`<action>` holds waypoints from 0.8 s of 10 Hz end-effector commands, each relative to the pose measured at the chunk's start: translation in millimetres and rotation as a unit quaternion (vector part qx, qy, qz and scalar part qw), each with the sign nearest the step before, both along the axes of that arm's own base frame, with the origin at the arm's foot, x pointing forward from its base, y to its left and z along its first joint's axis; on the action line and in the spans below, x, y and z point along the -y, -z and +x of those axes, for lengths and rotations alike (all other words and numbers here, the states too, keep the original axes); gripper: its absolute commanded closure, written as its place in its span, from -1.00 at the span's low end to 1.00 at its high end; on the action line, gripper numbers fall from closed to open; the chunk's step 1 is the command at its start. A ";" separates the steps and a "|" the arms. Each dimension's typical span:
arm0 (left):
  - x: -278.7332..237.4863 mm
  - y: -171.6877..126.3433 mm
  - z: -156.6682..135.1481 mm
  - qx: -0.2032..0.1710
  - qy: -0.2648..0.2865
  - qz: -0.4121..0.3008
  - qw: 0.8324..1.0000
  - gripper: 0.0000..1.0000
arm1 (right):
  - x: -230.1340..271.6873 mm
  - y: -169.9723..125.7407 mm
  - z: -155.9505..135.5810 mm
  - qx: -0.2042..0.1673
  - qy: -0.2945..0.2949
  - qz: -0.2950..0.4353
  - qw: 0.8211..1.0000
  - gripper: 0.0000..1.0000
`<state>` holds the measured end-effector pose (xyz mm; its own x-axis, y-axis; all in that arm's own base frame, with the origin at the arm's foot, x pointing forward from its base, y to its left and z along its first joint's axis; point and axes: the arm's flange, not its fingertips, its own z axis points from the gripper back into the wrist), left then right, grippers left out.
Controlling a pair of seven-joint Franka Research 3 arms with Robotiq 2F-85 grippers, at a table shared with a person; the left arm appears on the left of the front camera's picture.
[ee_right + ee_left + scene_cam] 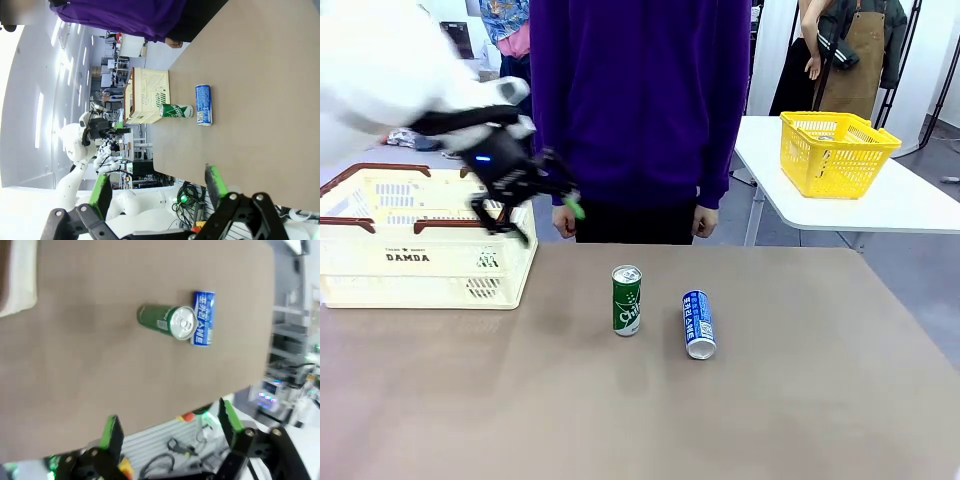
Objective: Place the drinks into the Shopping basket.
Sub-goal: Pick up one drink and place it into the Shopping basket.
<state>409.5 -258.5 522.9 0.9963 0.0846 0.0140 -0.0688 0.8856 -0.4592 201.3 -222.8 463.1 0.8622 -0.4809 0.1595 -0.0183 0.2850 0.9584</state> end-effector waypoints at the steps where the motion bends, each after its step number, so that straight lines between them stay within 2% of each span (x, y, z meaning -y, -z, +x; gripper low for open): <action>1: 54.8 1.1 48.0 -0.011 0.019 0.100 0.995 -1.00 | 0.9 -0.9 2.1 0.018 -0.001 0.004 1.000 -1.00; 2: 85.8 7.4 56.1 -0.006 0.022 0.132 0.991 -1.00 | 0.9 -0.9 2.1 0.018 -0.001 0.004 1.000 -1.00; 3: 116.4 18.7 60.8 -0.017 0.040 0.163 0.986 -1.00 | 0.9 -0.9 2.1 0.018 -0.001 0.004 1.000 -1.00; 5: 149.0 42.0 67.3 -0.027 0.034 0.210 0.977 -1.00 | 0.9 -0.9 2.1 0.018 -0.001 0.004 1.000 -1.00; 8: 165.0 65.7 58.8 0.011 -0.010 0.239 0.971 -1.00 | 0.9 -0.9 2.1 0.018 -0.001 0.004 1.000 -1.00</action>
<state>469.9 -421.0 455.2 0.9990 0.0280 0.0347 -0.0267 0.9990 -0.0354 201.4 -223.0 463.3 0.8622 -0.4808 0.1594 -0.0182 0.2852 0.9583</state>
